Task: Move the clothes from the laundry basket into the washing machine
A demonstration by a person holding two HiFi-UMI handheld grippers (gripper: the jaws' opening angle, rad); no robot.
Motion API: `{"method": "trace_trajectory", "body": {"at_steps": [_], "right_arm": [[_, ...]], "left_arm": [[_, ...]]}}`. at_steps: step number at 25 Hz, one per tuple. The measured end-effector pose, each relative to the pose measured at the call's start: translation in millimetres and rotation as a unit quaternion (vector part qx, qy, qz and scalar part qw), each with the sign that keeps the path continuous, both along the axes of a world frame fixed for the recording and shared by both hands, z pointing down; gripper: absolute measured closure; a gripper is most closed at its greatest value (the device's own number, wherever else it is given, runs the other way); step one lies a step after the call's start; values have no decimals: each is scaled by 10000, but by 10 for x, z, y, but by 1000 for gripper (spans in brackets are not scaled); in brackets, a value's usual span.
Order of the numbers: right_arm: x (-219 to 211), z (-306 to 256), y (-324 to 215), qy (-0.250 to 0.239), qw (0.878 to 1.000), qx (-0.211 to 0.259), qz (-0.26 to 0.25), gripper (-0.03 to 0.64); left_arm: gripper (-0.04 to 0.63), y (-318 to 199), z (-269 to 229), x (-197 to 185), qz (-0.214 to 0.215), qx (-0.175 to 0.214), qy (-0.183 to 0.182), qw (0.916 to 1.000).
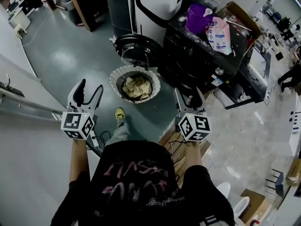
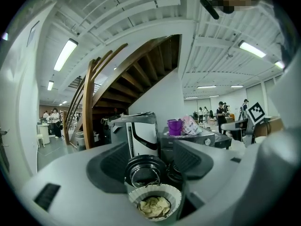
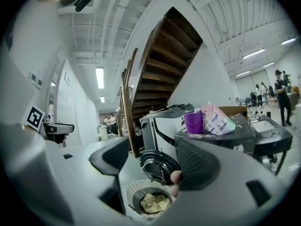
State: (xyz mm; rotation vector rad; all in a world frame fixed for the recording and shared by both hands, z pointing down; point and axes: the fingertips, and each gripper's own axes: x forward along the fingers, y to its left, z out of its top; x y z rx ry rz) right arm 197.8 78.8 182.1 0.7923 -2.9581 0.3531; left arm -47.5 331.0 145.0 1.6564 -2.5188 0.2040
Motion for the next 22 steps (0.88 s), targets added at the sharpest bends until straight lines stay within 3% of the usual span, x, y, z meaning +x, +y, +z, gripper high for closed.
{"method": "trace_trajectory", "body": {"at_steps": [8,22], "right_arm": [[-634,115,-298,260,9993,-68,242,288],[-1836,207,-631,807,9928,-385,803,287]], "left_arm": [[296,-414,223,-798,161,-37,309,9994],[296,-1043,590,-2239,849,-278,877,9921]]}}
